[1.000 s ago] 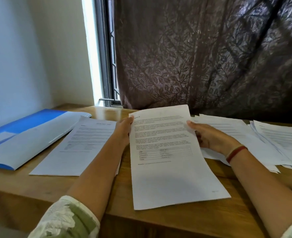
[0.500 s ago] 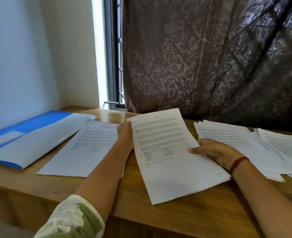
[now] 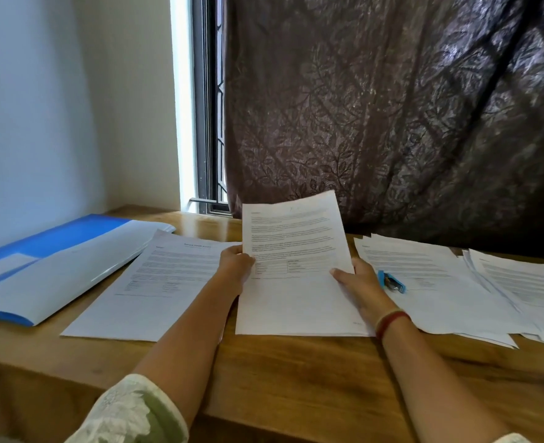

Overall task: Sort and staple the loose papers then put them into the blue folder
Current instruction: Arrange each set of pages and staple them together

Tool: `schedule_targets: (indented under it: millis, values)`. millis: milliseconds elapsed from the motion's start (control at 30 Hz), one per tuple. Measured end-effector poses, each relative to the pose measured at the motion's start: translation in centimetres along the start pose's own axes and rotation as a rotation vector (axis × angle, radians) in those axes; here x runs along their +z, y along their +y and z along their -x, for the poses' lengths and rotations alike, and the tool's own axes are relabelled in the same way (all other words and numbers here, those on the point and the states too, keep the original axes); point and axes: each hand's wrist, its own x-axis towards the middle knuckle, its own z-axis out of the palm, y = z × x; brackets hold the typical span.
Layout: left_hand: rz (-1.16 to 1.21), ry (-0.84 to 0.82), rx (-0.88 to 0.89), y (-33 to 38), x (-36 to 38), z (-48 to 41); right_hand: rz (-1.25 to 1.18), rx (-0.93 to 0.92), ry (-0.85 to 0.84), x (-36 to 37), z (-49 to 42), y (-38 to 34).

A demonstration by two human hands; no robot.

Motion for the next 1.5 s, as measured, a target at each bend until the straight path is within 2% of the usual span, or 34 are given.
schedule_targets:
  millis: [233,433,533,600,700,800,933,1033,1133,1200,1267,1333,1500]
  values:
    - [-0.039,-0.062,0.097,-0.1,0.3,-0.1,0.021,-0.033,0.021,0.1,0.4,0.2]
    - [-0.141,-0.054,0.053,0.5,0.2,0.7,0.044,-0.004,0.016,0.2,0.4,-0.1]
    - [-0.219,-0.127,0.075,0.4,0.0,1.0,0.026,0.007,0.016,0.1,0.3,0.1]
    - [-0.309,-0.111,0.098,0.8,-0.1,1.7,-0.043,0.033,0.038,0.2,0.1,0.2]
    - [-0.597,-0.076,0.175,1.3,-0.3,2.3,-0.186,0.037,0.078,0.4,0.0,-0.1]
    - [-0.670,-0.062,0.213,1.5,-0.3,2.6,-0.221,0.044,0.062,0.4,0.4,-0.5]
    - [-0.566,0.001,0.243,2.3,-1.0,2.2,-0.182,0.075,0.006,0.9,0.8,-0.5]
    - [-0.417,0.115,0.249,3.4,-3.0,1.3,-0.099,0.099,-0.042,1.5,1.2,-0.8]
    - [-0.536,0.224,0.208,3.1,-5.8,0.2,-0.071,0.094,-0.046,1.8,1.1,-0.9]
    - [-0.489,0.200,0.154,2.7,-7.2,-0.5,0.000,0.058,-0.014,1.7,0.9,-0.8]
    - [-0.229,0.125,0.092,3.1,-7.5,-0.3,0.038,0.030,0.004,1.3,0.8,-0.6]
    - [-0.009,0.092,-0.040,3.6,-7.0,0.1,-0.006,0.029,0.008,1.0,0.5,-0.6]
    - [0.160,-0.065,-0.198,3.6,-5.6,0.7,-0.206,0.086,0.084,0.1,-0.3,-0.4]
